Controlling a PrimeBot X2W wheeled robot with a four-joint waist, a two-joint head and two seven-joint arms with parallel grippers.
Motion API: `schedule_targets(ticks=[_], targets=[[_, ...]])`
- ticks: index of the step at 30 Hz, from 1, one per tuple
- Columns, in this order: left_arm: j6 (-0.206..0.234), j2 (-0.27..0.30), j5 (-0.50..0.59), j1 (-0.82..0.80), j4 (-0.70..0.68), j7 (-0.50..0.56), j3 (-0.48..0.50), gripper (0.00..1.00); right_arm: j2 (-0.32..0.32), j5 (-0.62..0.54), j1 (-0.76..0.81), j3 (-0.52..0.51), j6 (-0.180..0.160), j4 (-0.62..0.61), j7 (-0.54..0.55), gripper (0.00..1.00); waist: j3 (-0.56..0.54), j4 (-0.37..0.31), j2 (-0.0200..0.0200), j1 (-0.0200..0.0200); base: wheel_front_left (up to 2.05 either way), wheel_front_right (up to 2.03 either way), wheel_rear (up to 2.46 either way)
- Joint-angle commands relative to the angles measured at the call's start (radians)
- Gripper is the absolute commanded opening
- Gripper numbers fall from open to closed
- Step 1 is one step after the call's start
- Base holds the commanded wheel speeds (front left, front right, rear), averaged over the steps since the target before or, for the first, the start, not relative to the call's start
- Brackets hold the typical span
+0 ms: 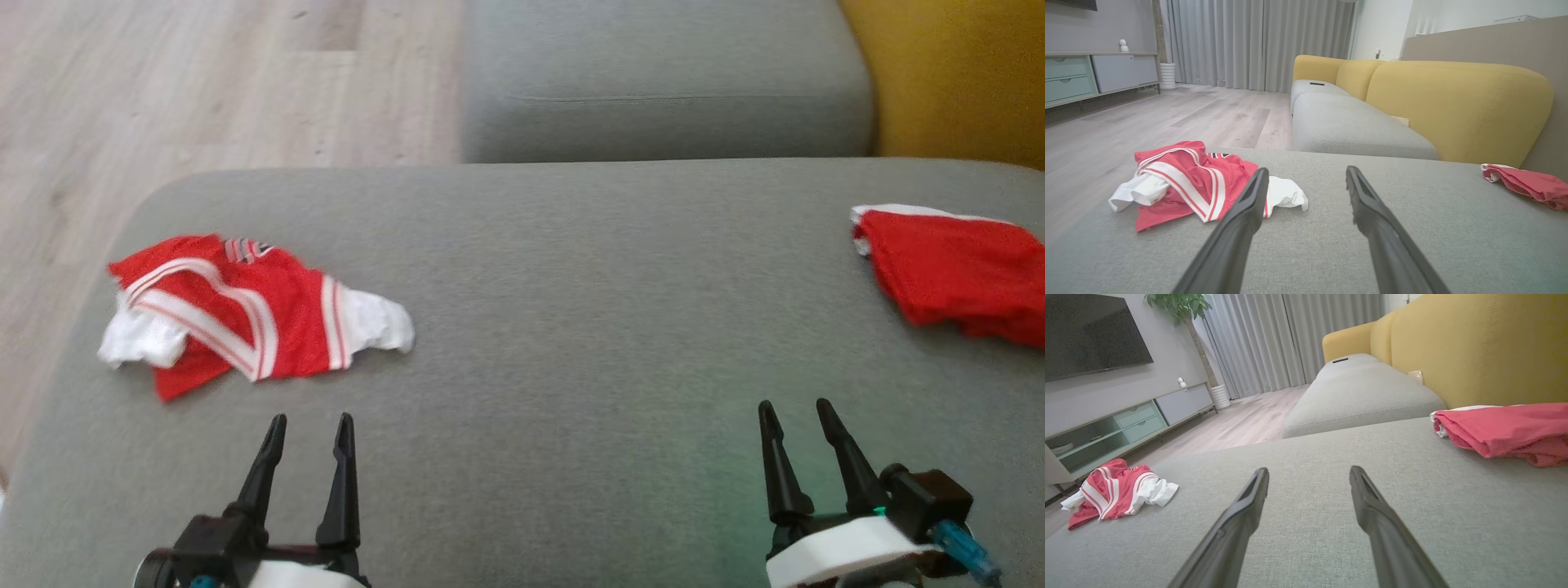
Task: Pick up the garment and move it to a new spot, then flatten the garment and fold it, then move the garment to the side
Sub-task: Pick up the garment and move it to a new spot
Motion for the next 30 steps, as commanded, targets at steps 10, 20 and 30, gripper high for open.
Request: schedule_targets(ticks=[10, 20, 30], targets=[[-0.017, -0.003, 0.027, -0.033, -0.028, -0.005, 0.054, 1.0, -0.003, 0.023, -0.011, 0.043, 0.004, -0.033, -0.011, 1.0, -0.006, 0.212, 0.0, 0.0, 0.0, 0.0, 0.0], [-0.031, -0.003, 0.039, -0.017, -0.035, -0.005, 0.095, 1.0, -0.003, 0.02, -0.001, 0.055, 0.004, -0.021, -0.011, 1.0, -0.007, 0.337, 0.0, 0.0, 0.0, 0.0, 0.0], [-0.095, 0.022, 0.059, -0.186, -0.061, -0.005, 0.169, 1.0, -0.003, -0.048, -0.036, 0.045, 0.004, -0.025, -0.011, 1.0, 0.112, 0.335, 0.0, 0.0, 0.0, 0.0, 0.0]])
